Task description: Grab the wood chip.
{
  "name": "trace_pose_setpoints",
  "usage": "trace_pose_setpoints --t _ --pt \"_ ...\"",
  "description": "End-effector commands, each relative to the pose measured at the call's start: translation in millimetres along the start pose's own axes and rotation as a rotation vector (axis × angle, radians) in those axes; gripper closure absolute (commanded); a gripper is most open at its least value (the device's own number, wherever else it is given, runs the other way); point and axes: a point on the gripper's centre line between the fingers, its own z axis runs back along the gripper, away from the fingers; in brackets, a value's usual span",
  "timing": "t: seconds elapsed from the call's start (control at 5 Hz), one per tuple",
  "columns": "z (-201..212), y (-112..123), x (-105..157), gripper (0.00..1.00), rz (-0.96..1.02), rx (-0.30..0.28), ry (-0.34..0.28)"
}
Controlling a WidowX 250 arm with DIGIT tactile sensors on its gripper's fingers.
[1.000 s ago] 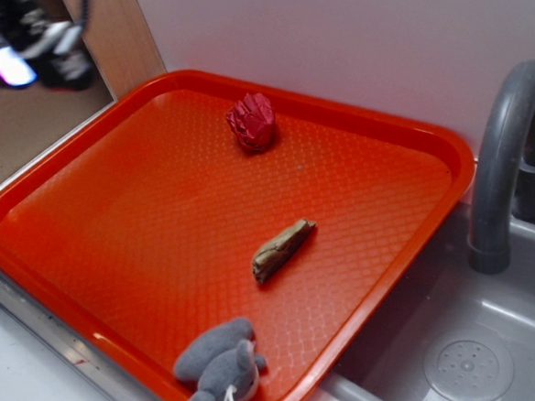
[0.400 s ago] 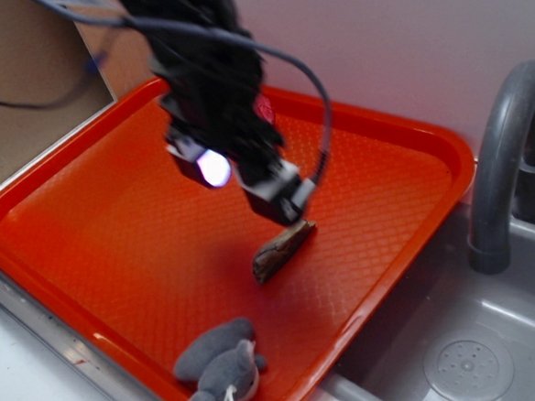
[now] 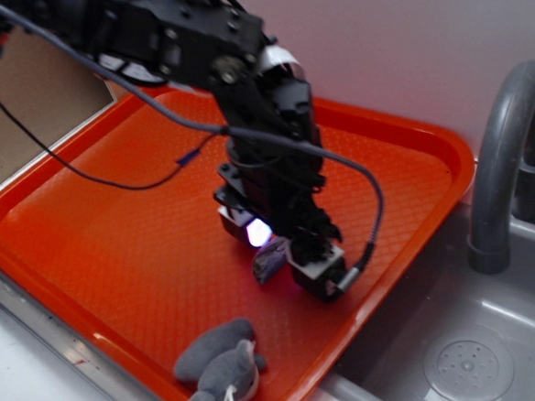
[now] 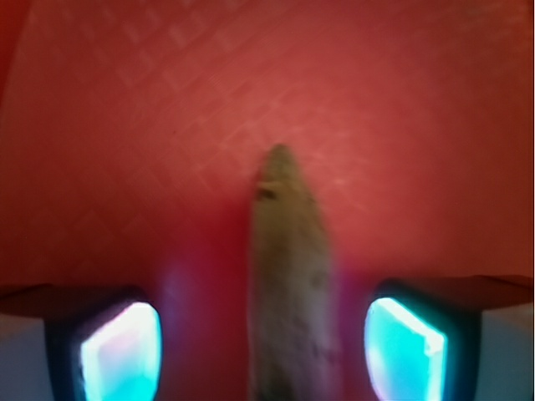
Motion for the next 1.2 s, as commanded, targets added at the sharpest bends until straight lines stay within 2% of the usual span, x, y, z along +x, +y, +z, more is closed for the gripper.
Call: trace_pose_setpoints --t 0.0,0.2,0.4,0.6,0.8,1.0 --pt "-11 1 -5 1.0 -0.034 0.001 0.005" --pt "-9 3 -9 1.0 -0.045 0.012 0.009" --pt "0 16 -8 1.0 -0.004 0.003 -0.001" --pt "40 52 1 1.0 0.024 -0.053 -0.06" --pt "81 105 8 1.0 0.085 -0.202 -0.149" --pt "118 140 6 1.0 0.113 -0.219 -0.214"
